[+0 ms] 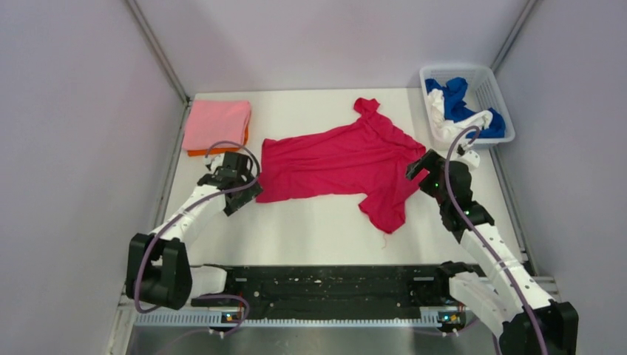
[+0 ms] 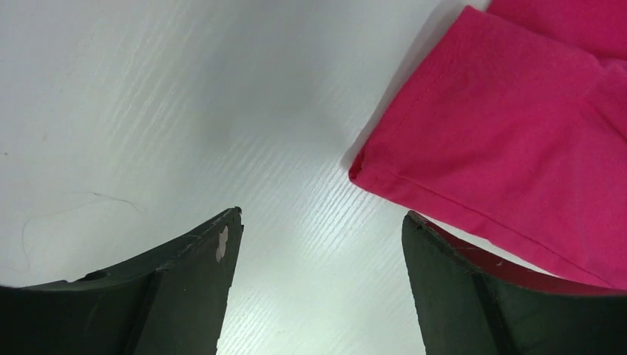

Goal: Fold and stack the t-shirts
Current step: Flatten out the tshirt

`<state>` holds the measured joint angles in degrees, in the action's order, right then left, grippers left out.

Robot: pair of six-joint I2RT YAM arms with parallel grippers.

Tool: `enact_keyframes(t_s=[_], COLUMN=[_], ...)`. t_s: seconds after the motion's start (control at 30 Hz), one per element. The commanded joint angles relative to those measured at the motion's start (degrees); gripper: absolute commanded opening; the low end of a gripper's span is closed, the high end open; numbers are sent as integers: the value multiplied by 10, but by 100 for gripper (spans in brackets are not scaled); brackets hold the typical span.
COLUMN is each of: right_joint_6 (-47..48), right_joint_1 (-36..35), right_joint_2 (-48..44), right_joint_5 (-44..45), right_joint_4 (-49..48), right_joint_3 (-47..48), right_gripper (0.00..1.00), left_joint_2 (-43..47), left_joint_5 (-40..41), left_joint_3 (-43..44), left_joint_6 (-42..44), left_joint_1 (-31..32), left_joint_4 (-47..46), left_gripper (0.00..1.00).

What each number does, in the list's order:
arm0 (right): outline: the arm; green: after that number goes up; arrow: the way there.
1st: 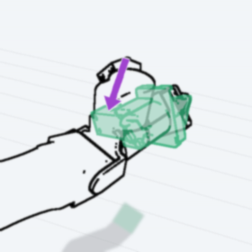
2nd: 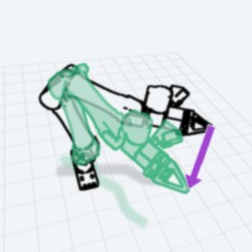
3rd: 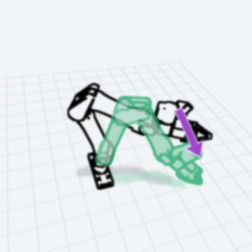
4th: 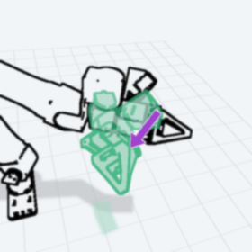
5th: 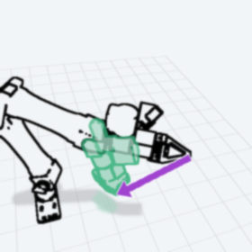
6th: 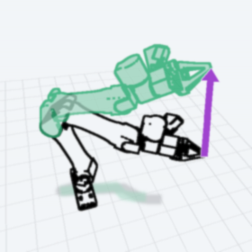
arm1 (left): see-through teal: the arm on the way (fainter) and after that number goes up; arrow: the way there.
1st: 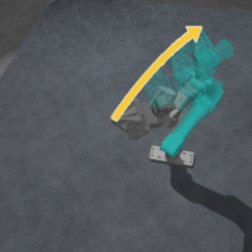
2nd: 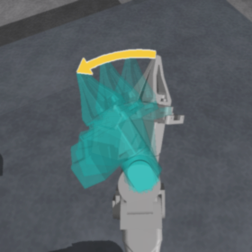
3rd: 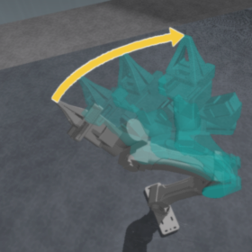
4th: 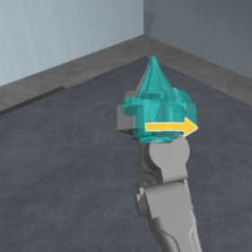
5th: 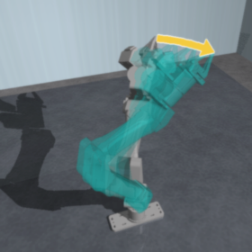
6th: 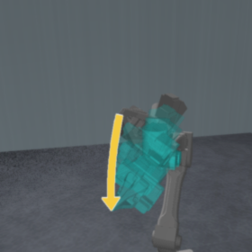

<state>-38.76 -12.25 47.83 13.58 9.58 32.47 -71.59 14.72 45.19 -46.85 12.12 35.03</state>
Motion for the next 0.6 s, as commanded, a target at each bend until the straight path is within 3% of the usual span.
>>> enact_keyframes(t_s=[0.0, 0.23, 0.43, 0.57], right_joint_6=[-12, -6, -1, -2], right_joint_1=[3, 3, 2, 2], right_joint_2=[-8, 5, 5, 6], right_joint_5=[-11, -6, -4, 1], right_joint_4=[21, 37, 39, 40], right_joint_3=[0, 0, -4, -7], right_gripper=[99, 99, 99, 99], left_joint_2=[-44, -145, -204, -215], left_joint_5=[16, -18, -34, -35], left_joint_3=[25, 85, 109, 111], left_joint_6=[-18, -17, -16, -16], left_joint_1=[-3, -3, -2, -1], left_joint_4=[-20, -18, -16, -16], left_gripper=[82, 71, 55, 54])
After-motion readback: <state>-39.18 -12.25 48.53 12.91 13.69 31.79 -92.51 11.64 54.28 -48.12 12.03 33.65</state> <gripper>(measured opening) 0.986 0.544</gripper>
